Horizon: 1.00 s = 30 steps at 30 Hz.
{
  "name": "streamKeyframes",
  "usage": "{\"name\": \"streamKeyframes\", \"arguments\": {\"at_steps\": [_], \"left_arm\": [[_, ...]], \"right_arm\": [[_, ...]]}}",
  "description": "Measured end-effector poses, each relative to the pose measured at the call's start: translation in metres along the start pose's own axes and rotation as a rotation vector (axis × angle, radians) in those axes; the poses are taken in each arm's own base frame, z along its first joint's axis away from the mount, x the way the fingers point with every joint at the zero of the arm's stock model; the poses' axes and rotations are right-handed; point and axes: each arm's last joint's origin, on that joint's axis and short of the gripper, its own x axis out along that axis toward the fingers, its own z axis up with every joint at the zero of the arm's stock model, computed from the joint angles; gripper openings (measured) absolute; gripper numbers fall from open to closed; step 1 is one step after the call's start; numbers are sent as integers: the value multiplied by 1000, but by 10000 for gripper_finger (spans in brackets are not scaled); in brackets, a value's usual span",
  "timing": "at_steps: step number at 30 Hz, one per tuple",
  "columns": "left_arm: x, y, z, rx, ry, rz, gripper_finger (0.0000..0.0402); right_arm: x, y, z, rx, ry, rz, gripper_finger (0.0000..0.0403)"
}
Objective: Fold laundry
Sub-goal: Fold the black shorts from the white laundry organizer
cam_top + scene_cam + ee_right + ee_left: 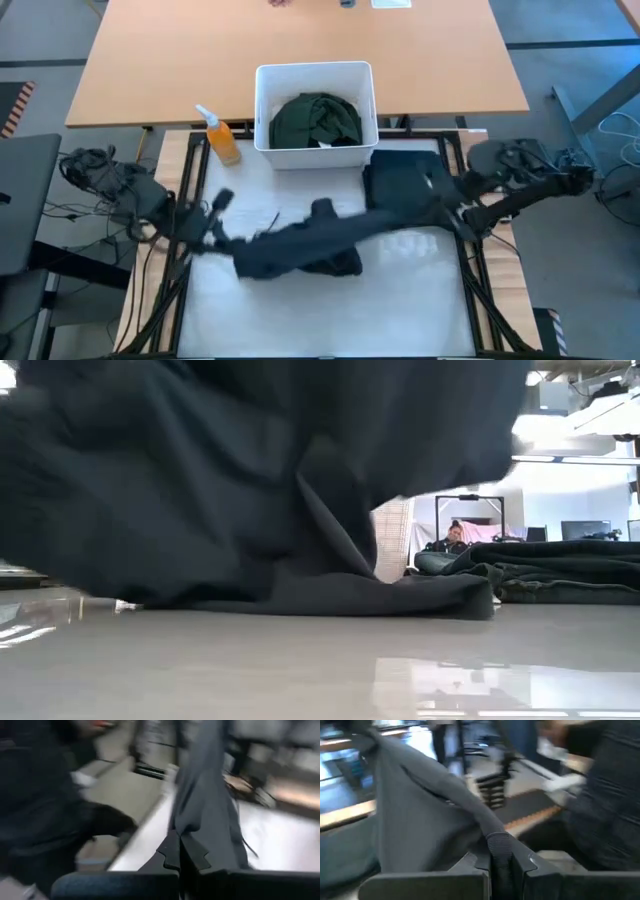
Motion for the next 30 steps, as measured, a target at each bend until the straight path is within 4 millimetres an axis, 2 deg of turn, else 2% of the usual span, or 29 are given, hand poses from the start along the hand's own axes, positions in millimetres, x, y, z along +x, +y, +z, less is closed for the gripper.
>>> {"name": "streamKeyframes", "arguments": {"at_steps": [3,5,8,12,17,22,26,30], "left_arm": [[7,-11,18,108,-5,-53,6],[10,-13,31,167,6,-2,6],[11,-8,48,204,25,154,6],[5,9,60,208,119,413,6],[1,34,48,83,287,594,6],[11,47,30,0,393,569,6],[18,52,25,-24,429,536,6],[20,48,25,-50,429,430,6]], "right_arm": [[0,15,9,-132,-67,70,14],[-7,18,16,-205,-101,28,14],[-23,14,28,-279,-151,-105,14],[-36,-6,34,-310,-138,-369,14],[-44,-39,24,-176,-55,-584,14],[-38,-65,-1,-20,71,-662,14],[-33,-72,-14,46,123,-669,14],[-25,-66,-21,85,158,-543,14]]}}
